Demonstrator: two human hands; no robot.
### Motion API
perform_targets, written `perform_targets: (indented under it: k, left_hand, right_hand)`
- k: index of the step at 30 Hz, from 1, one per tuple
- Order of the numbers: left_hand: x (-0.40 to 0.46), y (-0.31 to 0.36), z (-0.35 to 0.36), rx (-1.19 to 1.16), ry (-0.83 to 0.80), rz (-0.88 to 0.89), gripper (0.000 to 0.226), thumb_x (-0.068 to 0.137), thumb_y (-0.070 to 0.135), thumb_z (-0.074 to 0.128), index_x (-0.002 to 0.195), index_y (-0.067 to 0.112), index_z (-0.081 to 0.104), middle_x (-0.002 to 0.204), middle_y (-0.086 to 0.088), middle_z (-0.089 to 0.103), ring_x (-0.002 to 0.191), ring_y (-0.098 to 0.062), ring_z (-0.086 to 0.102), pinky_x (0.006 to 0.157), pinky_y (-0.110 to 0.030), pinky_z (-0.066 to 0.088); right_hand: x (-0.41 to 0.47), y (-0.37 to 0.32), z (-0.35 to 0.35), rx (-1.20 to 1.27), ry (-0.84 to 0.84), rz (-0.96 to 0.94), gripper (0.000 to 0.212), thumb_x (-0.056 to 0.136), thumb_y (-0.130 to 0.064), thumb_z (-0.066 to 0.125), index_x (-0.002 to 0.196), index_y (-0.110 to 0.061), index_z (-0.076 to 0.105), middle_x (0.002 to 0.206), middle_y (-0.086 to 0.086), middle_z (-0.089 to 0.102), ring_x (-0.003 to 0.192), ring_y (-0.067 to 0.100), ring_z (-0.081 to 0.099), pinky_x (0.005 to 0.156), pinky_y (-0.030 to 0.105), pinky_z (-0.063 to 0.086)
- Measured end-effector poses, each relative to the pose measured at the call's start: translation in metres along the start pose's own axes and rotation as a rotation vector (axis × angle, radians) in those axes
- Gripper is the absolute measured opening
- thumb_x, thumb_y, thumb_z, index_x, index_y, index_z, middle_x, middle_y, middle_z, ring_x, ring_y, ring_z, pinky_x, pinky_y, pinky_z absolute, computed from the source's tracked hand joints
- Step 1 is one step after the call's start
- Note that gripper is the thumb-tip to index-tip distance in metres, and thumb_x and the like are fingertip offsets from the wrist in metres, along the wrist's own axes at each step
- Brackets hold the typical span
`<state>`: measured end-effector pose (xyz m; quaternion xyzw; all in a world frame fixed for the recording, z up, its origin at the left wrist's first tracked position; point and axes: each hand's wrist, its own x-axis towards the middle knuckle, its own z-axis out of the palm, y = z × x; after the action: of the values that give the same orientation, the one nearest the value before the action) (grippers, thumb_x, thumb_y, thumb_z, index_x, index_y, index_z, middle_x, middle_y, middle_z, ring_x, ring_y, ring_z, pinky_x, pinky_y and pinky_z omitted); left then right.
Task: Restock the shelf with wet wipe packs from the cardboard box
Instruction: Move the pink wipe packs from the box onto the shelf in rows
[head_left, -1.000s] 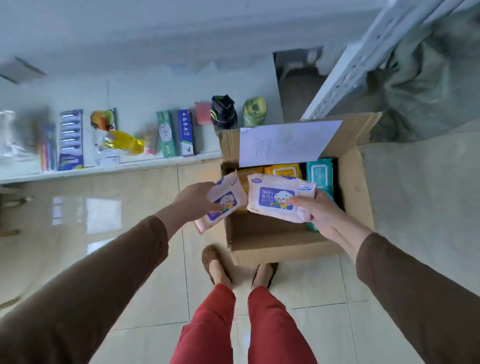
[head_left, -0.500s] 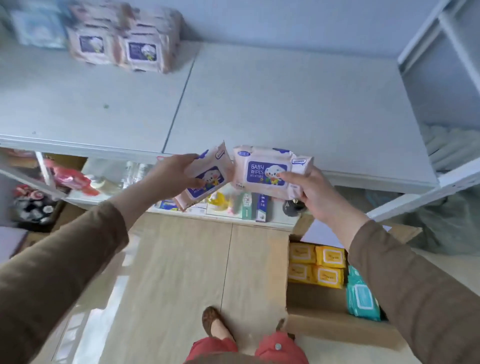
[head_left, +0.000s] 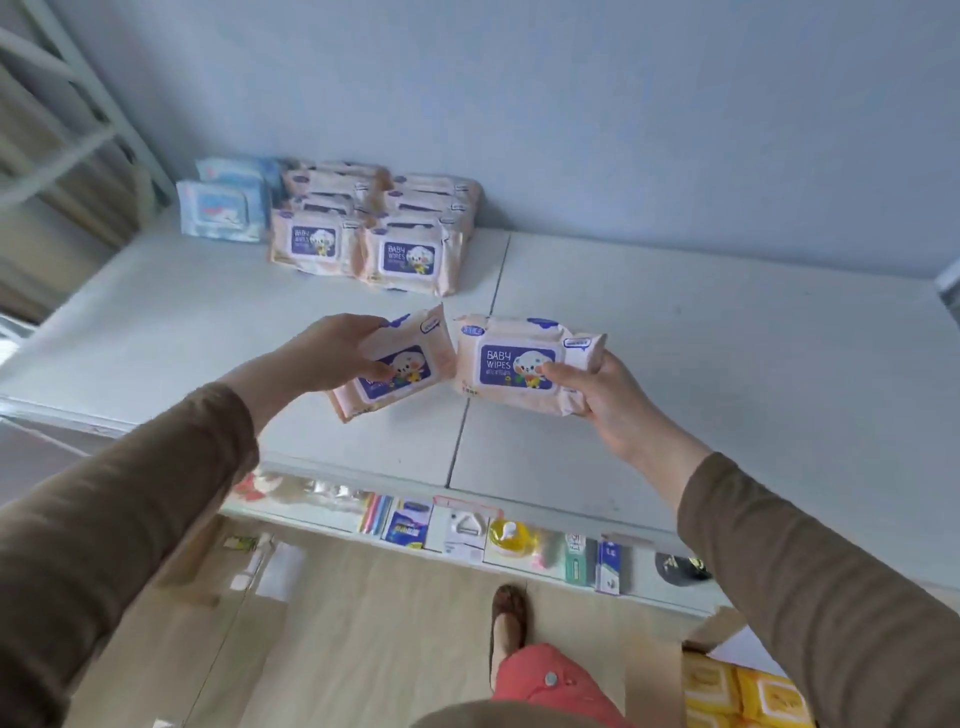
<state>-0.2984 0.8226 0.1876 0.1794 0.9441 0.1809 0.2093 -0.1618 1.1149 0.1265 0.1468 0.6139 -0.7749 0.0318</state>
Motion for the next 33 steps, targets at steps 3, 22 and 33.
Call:
perform_targets:
  k: [3, 22, 33]
  left_hand:
    - [0.041, -0.032, -0.032, 0.008, 0.024, -0.051, 0.049, 0.078, 0.023, 0.079, 0.124, 0.026, 0.061, 0.11, -0.003, 0.067, 0.095, -0.026, 0.06, 0.081, -0.036, 0.047]
    - [0.21, -0.163, -0.137, 0.242, -0.063, 0.241, 0.071, 0.082, 0.033, 0.077, 0.144, 0.025, 0.044, 0.14, -0.005, 0.055, 0.125, -0.03, 0.051, 0.099, -0.036, 0.041]
    - [0.21, -0.188, -0.094, 0.622, 0.294, 0.65, 0.098, 0.075, 0.042, 0.078, 0.154, 0.03, 0.022, 0.14, -0.007, 0.044, 0.123, -0.031, 0.045, 0.103, -0.047, 0.04]
  right_hand:
    - [0.056, -0.01, 0.029, 0.012, -0.04, 0.012, 0.051, 0.079, -0.014, 0.077, 0.128, -0.009, 0.063, 0.124, 0.015, 0.069, 0.116, 0.035, 0.065, 0.103, 0.055, 0.048]
    - [0.215, 0.004, 0.15, -0.251, 0.439, 0.032, 0.029, 0.083, -0.013, 0.078, 0.111, -0.012, 0.068, 0.103, 0.001, 0.075, 0.09, 0.016, 0.074, 0.071, 0.025, 0.058]
    - [0.198, 0.028, 0.191, -1.482, 0.572, -0.293, 0.09, 0.073, -0.056, 0.076, 0.148, -0.031, 0.033, 0.152, 0.001, 0.033, 0.132, 0.027, 0.035, 0.097, 0.041, 0.045]
